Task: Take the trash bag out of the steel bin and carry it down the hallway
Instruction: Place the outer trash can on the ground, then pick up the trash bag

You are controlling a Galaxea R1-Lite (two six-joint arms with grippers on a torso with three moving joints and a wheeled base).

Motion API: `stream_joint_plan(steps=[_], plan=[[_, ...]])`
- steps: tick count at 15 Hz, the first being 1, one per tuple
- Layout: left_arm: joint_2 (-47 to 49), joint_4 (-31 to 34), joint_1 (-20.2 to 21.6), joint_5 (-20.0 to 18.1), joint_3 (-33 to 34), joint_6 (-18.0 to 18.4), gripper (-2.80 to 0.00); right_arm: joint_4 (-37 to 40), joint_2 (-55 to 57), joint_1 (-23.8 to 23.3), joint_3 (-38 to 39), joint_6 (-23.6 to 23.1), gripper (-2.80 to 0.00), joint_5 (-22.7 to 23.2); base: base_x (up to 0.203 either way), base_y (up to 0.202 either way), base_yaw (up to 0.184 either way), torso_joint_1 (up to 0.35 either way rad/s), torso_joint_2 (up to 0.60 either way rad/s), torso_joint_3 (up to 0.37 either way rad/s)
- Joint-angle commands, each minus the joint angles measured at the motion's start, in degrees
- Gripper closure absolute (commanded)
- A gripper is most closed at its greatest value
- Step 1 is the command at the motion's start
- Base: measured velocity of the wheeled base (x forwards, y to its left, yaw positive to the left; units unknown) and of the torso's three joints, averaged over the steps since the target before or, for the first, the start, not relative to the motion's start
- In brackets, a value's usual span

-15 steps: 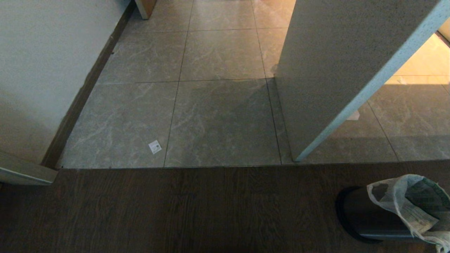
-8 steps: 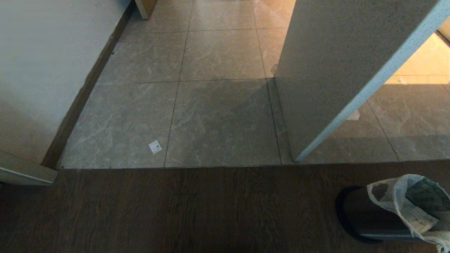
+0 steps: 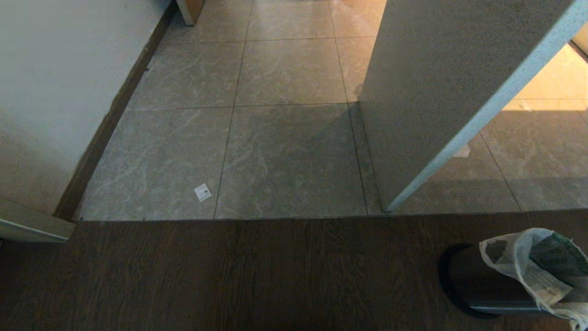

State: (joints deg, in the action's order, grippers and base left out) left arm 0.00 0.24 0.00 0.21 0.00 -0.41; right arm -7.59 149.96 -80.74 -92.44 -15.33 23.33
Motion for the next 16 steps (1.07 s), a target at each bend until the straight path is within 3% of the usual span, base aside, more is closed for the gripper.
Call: stream_joint_plan(steps=[1, 2, 8, 11, 12, 16], plan=[[0.0, 0.02, 0.0, 0.05, 0.0, -0.03, 0.0, 0.14, 0.07, 0.31, -0.37, -0.05, -1.88, 0.23, 0.0, 0.0, 0.0, 0.0, 0.0, 0.0], [0.0, 0.02, 0.0, 0.05, 0.0, -0.03, 0.0, -0.05, 0.07, 0.58, -0.37, -0.06, -2.8, 0.23, 0.0, 0.0, 0.0, 0.0, 0.0, 0.0], [0.0, 0.02, 0.0, 0.05, 0.0, -0.03, 0.0, -0.02, -2.92, 0.54, 1.97, -0.19, -2.8, -0.11, 0.0, 0.0, 0.0, 0.0, 0.0, 0.0], [0.0, 0.02, 0.0, 0.05, 0.0, -0.03, 0.0, 0.97, -12.94, 0.26, 12.08, -0.15, -2.8, -0.08, 0.0, 0.0, 0.0, 0.0, 0.0, 0.0], [0.0, 0.02, 0.0, 0.05, 0.0, -0.03, 0.0, 1.64, -16.75, 0.24, 15.48, -0.4, 0.0, 0.15, 0.0, 0.0, 0.0, 0.0, 0.0, 0.0], [0.0, 0.02, 0.0, 0.05, 0.0, -0.03, 0.0, 3.23, -32.24, 4.02, 35.11, -5.23, 0.0, 0.8, 0.0, 0.0, 0.0, 0.0, 0.0, 0.0]])
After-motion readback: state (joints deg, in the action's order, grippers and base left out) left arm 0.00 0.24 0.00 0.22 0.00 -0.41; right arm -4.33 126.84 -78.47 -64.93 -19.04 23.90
